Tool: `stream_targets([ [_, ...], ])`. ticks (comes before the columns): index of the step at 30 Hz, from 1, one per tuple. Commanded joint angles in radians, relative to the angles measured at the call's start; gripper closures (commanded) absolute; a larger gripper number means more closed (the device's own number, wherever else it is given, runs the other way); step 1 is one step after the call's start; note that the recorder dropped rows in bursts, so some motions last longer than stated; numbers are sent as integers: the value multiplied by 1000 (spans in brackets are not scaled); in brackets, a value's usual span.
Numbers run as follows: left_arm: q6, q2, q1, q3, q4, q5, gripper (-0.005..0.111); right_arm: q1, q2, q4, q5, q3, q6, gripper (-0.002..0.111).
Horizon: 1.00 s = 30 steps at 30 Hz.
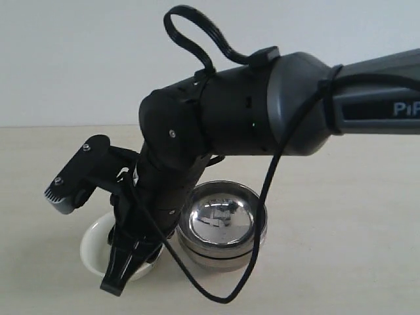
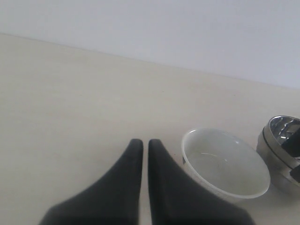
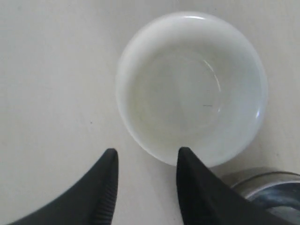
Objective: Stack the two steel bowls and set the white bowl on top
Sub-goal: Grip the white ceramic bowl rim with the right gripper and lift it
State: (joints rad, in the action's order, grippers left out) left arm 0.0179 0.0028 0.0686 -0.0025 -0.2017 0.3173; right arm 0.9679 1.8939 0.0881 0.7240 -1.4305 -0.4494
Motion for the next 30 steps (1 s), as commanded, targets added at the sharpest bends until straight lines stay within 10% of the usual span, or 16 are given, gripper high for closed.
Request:
stream_targets([
  [1, 9, -3, -2, 3, 1, -4, 103, 28, 3, -11, -18, -7, -35, 73],
  [30, 9, -3, -2, 3, 1, -4, 103, 88, 190, -58, -27, -110, -47, 73],
])
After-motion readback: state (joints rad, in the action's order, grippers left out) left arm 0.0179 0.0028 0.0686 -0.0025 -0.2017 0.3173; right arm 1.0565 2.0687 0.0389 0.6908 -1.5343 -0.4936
